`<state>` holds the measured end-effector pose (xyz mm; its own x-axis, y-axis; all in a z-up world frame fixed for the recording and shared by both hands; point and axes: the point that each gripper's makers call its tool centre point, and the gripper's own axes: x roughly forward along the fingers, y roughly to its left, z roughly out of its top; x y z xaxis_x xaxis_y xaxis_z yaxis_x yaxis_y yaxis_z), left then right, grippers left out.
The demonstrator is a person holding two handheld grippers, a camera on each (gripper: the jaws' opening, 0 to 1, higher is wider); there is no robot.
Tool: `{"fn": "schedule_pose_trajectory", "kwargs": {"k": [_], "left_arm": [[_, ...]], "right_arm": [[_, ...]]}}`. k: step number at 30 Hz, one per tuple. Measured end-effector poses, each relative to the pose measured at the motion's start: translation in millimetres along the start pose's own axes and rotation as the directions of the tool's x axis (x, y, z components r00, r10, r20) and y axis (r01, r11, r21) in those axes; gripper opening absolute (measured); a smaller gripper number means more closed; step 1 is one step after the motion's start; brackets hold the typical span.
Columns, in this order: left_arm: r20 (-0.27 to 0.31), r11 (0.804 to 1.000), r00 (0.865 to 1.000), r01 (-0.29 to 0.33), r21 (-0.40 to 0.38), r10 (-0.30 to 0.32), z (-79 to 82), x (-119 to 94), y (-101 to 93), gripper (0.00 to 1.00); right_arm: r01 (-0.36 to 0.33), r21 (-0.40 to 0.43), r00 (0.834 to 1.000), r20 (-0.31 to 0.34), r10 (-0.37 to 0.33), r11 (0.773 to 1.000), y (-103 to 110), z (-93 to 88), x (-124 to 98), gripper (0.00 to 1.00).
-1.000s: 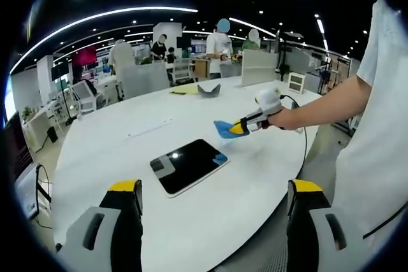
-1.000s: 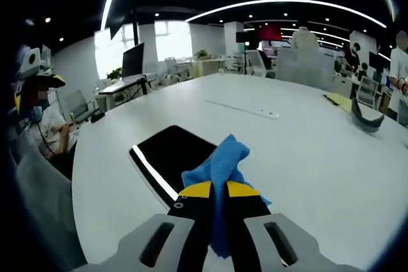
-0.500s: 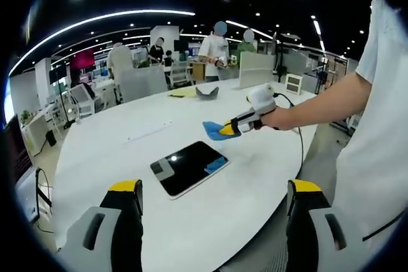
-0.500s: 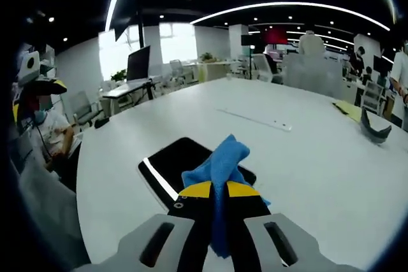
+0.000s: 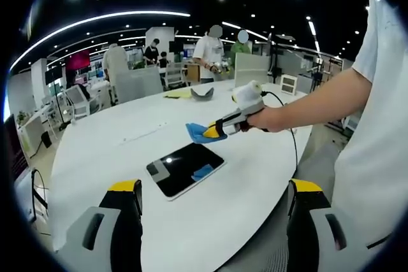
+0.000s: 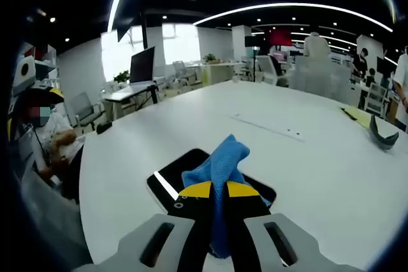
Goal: Wipe the mirror surface with the cleaning cloth until all visible marks leave the cleaned area.
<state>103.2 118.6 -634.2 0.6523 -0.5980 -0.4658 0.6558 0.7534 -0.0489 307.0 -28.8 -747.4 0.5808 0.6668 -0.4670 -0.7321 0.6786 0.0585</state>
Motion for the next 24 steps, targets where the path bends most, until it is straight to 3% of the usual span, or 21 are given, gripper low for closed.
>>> {"fn": "schedule_pose_trajectory", "kwargs": {"k": [21, 24], "left_arm": [[0.005, 1.0, 1.0, 0.028, 0.011, -0.028, -4.0, -7.1, 7.6, 0.95], [0.02, 0.999, 0.999, 0.033, -0.015, -0.032, -3.3, -10.2, 10.1, 0.95]], "right_arm": [[-0.034, 0.004, 0.999, 0.017, 0.034, 0.999, 42.6, 37.6, 37.1, 0.02], [-0.041, -0.007, 0.999, 0.012, 0.041, 0.999, 48.6, 42.1, 42.6, 0.02]]}}
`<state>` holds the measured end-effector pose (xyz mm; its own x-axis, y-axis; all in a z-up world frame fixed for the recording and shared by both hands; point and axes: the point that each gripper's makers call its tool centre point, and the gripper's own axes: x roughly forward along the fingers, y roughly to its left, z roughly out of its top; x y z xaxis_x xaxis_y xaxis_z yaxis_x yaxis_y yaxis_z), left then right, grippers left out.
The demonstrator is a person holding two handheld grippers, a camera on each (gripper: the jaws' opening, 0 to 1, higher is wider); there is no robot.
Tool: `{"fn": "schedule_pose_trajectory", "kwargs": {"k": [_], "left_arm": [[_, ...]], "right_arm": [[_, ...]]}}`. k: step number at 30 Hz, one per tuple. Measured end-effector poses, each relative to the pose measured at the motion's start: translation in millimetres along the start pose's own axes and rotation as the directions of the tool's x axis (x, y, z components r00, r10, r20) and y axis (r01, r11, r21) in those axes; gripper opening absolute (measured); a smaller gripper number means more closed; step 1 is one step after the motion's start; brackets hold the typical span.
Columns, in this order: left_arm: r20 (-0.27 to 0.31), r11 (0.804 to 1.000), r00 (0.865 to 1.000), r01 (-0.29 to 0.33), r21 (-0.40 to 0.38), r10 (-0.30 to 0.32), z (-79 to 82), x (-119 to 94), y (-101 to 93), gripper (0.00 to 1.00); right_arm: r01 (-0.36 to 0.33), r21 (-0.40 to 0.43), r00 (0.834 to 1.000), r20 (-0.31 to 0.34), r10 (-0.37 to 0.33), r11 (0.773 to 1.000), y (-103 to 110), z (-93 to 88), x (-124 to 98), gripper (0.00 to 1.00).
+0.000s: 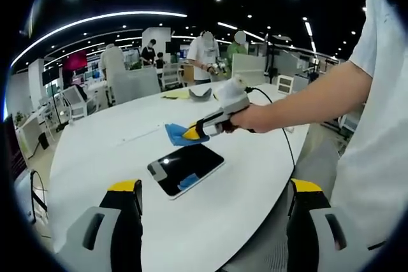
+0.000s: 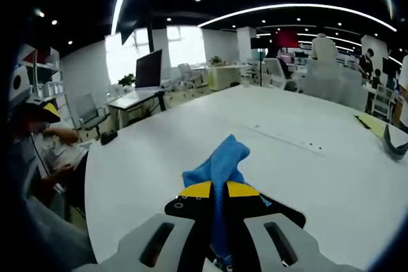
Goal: Wipe the mirror surface with the cleaning cloth until all visible marks leave the cleaned area.
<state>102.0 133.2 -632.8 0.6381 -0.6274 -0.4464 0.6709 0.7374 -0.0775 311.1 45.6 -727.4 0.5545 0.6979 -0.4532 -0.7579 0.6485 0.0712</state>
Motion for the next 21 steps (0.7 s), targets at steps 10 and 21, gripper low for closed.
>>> {"fn": "schedule_pose_trajectory", "kwargs": {"k": [10, 21], "left_arm": [[-0.019, 1.0, 1.0, -0.019, 0.025, 0.02, -4.7, -2.0, 9.4, 0.96], [0.008, 1.0, 1.0, 0.002, 0.021, -0.002, 1.3, -1.5, 9.9, 0.95]], "right_arm": [[-0.03, -0.015, 1.0, 0.007, 0.03, 0.999, 24.5, 16.8, 17.2, 0.02], [-0.053, -0.033, 0.999, 0.004, 0.053, 0.998, 33.9, 19.5, 26.4, 0.02]]}}
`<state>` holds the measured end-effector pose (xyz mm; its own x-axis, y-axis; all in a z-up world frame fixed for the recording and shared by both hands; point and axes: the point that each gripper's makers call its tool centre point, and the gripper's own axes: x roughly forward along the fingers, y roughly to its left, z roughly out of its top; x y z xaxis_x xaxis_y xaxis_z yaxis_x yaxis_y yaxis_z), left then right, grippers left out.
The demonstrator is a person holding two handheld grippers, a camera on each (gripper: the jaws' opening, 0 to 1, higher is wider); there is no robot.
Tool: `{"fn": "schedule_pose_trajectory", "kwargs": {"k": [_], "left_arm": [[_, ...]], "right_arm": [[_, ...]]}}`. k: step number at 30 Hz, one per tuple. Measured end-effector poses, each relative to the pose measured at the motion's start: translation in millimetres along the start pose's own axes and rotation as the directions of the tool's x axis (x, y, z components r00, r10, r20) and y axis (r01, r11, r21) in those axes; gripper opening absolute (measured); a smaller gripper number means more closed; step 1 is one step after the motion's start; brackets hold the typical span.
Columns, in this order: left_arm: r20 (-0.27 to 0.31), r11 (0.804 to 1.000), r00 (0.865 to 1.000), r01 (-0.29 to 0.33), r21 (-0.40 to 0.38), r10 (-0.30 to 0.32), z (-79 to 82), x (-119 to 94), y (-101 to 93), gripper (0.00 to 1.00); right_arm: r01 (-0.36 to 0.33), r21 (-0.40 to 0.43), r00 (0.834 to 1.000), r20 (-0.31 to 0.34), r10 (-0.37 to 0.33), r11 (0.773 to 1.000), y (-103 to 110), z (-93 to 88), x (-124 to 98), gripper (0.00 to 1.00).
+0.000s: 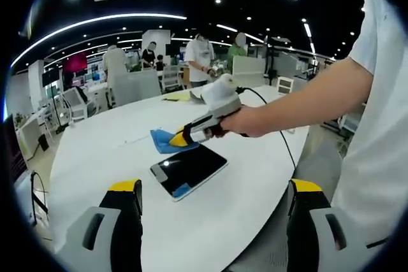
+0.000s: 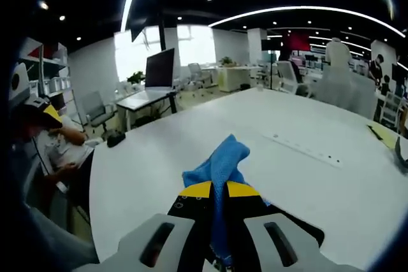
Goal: Wipe the mirror surface with the cleaning cloth until all visible marks leave the cleaned area.
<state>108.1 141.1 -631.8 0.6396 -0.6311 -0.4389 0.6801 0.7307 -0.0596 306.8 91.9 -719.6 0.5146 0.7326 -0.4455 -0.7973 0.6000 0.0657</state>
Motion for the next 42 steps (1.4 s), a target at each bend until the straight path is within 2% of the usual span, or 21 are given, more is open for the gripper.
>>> {"fn": "schedule_pose_trajectory", "kwargs": {"k": [17, 27, 42], "left_arm": [[-0.001, 1.0, 1.0, 0.023, 0.007, -0.023, -3.1, -0.1, -5.4, 0.95], [-0.009, 0.999, 0.999, 0.038, 0.01, -0.038, -5.2, 2.2, -5.7, 0.95], [-0.001, 0.998, 0.999, 0.054, -0.016, -0.054, -9.0, 12.0, 6.4, 0.94]], "right_arm": [[0.0, -0.005, 1.0, -0.002, 0.0, 1.0, 4.5, -0.7, 6.8, 0.02], [-0.014, -0.034, 1.0, -0.022, 0.013, 0.999, 0.6, 0.6, 22.6, 0.02], [-0.018, -0.035, 0.999, -0.047, 0.016, 0.999, -6.1, -0.3, 47.1, 0.02]]}}
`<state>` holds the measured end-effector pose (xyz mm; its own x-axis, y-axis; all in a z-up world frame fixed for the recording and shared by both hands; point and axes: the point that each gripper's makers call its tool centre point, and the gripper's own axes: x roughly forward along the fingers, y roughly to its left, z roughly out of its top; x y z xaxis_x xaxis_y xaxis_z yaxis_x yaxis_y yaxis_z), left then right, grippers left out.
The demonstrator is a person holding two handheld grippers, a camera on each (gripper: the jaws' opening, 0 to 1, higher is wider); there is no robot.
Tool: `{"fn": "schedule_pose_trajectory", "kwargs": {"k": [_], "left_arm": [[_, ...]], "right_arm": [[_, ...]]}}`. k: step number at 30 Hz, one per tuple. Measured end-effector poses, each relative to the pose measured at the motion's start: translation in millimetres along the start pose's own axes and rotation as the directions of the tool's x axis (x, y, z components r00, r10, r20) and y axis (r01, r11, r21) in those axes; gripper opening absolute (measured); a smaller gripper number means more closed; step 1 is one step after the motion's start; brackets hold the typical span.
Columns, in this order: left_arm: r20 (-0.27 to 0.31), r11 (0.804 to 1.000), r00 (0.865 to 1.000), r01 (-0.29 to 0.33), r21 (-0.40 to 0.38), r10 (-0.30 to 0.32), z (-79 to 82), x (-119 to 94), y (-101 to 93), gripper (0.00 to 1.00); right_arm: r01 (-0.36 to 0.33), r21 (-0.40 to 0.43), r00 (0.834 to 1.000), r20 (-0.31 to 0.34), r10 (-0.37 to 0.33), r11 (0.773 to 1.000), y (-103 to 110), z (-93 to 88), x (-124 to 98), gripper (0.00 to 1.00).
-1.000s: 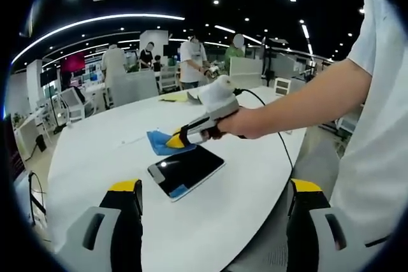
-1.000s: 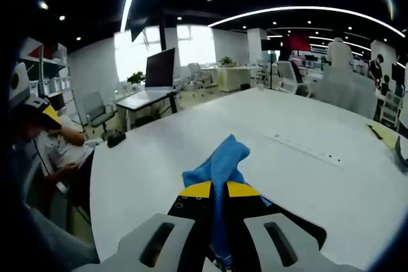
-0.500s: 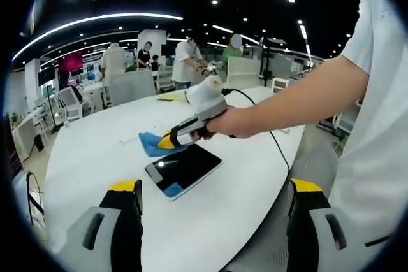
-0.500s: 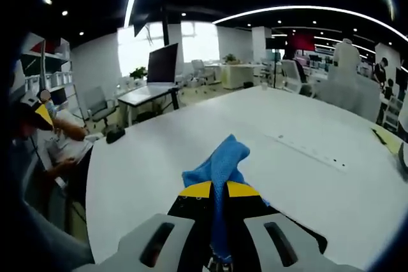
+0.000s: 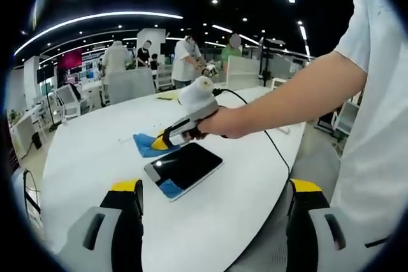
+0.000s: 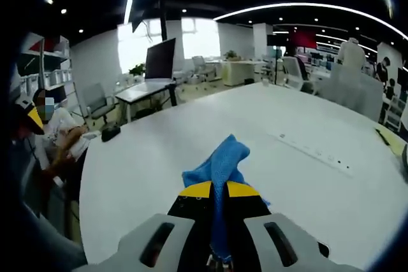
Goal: Wipe the mirror surface with the cleaning cloth until all visible marks leave the cleaned area.
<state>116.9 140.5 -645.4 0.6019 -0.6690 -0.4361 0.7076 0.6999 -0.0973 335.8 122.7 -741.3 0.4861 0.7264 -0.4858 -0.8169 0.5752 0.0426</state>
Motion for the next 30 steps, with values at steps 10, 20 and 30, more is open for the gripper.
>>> {"fn": "schedule_pose_trajectory", "kwargs": {"k": [10, 20, 30], "left_arm": [[-0.009, 1.0, 1.0, 0.008, -0.006, -0.008, -2.6, 4.0, 8.3, 0.94], [-0.007, 1.0, 1.0, 0.018, -0.017, -0.019, -2.6, 10.6, 12.4, 0.94], [-0.022, 0.999, 1.0, 0.02, -0.029, -0.02, -7.2, 15.9, 15.2, 0.94]], "right_arm": [[0.005, 0.016, 1.0, -0.018, -0.004, 1.0, -10.9, -4.9, 15.8, 0.02], [-0.007, 0.026, 0.999, -0.036, 0.008, 1.0, -15.8, -10.4, 34.7, 0.02], [-0.001, 0.021, 0.997, -0.082, 0.003, 1.0, -29.0, -29.3, 53.2, 0.02]]}}
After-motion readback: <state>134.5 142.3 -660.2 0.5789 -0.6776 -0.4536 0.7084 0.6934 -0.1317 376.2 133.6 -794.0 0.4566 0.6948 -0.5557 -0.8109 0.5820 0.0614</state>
